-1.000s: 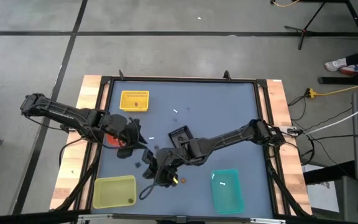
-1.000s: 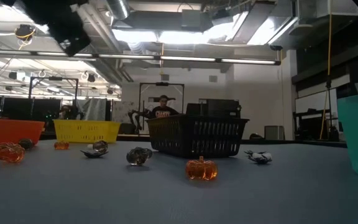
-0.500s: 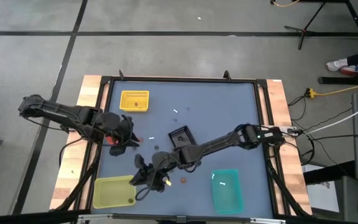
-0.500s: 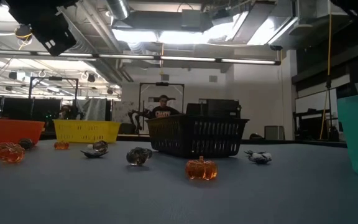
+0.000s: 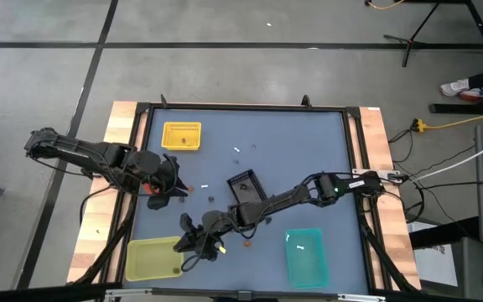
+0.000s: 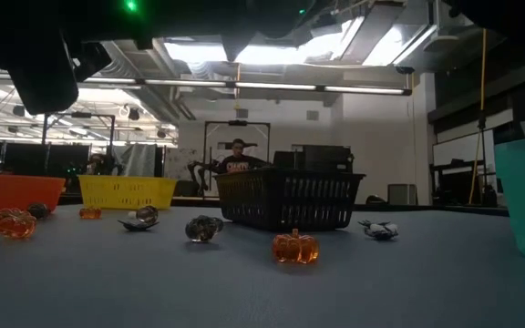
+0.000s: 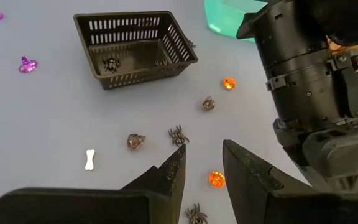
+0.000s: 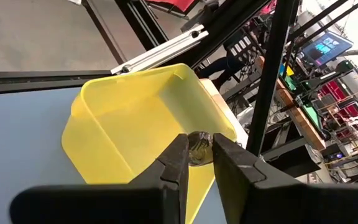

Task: Sort Halloween decoration
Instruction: Put the black skull toy into the bottom yellow bin

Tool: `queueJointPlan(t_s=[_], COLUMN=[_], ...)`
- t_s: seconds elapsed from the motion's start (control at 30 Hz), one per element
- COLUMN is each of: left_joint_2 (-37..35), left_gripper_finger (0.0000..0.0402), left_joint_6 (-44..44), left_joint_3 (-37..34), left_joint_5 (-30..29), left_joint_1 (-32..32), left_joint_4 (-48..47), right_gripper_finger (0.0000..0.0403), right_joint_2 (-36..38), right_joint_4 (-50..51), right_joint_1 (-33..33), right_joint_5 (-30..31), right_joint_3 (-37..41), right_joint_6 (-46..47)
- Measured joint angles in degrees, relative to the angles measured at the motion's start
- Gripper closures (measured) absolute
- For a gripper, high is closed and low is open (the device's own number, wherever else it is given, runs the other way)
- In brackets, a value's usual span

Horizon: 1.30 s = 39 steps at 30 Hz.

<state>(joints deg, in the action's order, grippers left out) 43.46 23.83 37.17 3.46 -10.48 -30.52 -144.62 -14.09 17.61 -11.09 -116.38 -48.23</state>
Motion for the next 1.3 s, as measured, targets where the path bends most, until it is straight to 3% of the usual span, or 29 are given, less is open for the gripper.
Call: queueJointPlan(t_s=[0.43, 0.87, 0.97, 1.1, 1.2, 1.3], left_joint_2=[0.00, 0.00, 0.00, 0.02, 0.10, 0.85], left_gripper_finger=[0.0310, 0.0310, 0.0310, 0.0310, 0.0310, 0.0310], left_joint_6=[-0.04, -0.04, -0.04, 0.00, 0.02, 0.04], left_joint_3=[0.00, 0.00, 0.00, 0.00, 0.00, 0.00], left_joint_5=[-0.01, -0.01, -0.02, -2.41, -5.43, -9.27], left_joint_1=[0.00, 0.01, 0.00, 0.00, 0.01, 0.02], left_joint_4=[0.04, 0.09, 0.09, 0.15, 0.64, 1.73], right_gripper_finger=[0.0333, 0.0188, 0.0175, 0.0173, 0.0177, 0.0182], right_joint_2=[0.00, 0.00, 0.02, 1.77, 5.25, 9.42], right_joint_4=[-1.18, -1.24, -0.85, 3.37, 12.32, 25.23], right_joint_1=[0.02, 0.02, 0.13, 0.53, 1.14, 1.18], right_joint_5=[-0.03, 0.81, 7.10, 21.78, 30.88, 32.44], right_joint_3=[-0.07, -0.07, -0.07, -0.02, -0.04, -0.11], right_joint_6=[-0.02, -0.04, -0.09, -1.88, -3.08, -2.85])
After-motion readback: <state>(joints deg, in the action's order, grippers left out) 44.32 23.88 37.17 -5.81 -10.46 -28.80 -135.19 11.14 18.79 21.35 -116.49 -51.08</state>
